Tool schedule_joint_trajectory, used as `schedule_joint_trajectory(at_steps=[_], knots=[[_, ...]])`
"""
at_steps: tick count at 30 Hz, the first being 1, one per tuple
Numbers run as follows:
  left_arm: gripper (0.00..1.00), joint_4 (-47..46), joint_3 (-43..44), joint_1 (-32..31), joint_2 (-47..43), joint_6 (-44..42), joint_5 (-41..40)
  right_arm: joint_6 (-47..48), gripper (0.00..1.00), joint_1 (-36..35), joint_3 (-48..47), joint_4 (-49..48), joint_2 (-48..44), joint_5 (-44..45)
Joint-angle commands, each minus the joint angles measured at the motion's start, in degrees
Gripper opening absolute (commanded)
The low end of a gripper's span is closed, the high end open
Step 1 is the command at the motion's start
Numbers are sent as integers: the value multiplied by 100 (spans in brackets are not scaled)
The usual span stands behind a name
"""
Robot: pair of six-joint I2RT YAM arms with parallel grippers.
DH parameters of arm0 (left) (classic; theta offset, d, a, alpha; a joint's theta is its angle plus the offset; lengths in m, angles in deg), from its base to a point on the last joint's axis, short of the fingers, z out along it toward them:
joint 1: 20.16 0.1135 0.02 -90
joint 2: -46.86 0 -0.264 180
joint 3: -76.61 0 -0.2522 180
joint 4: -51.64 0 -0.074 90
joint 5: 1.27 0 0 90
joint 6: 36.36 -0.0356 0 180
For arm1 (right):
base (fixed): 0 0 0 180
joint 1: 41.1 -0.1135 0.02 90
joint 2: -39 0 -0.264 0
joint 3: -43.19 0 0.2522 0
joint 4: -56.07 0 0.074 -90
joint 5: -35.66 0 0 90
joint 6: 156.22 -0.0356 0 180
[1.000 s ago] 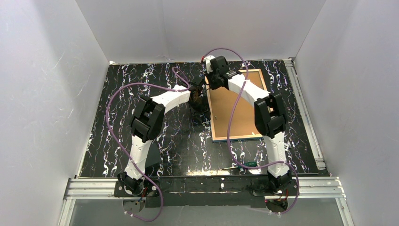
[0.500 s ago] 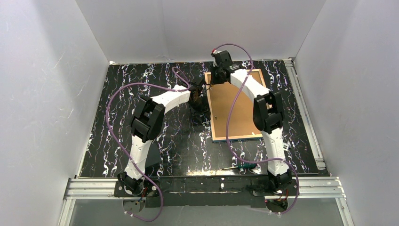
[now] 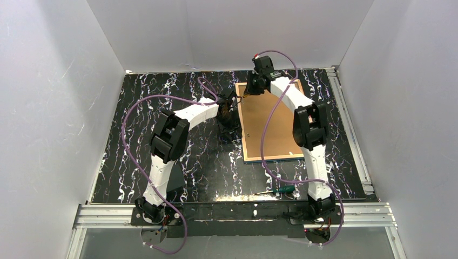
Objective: Take the photo out of the frame
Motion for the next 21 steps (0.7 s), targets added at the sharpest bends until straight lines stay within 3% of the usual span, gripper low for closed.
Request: schedule_joint_trajectory(at_steps=[1,5,11,15,21], knots=[[51,1315,-607,-340,809,-268,-589,360,1,170,430,-162,-590,-226],[51,1325,-611,-330,823,-279,-541,-33,1,404,523,-287,-1191,-788],[61,1238,-614,-299,604,-547,-382,125,1,628,1263,9,-2517,-349],[70,1284,-459,-269,266,-699,-108,483,1,664,2529,411,-3645,193],[76,1249,-401,-315,-75,-518,402,211,1,668,5049,584,-5719,150]])
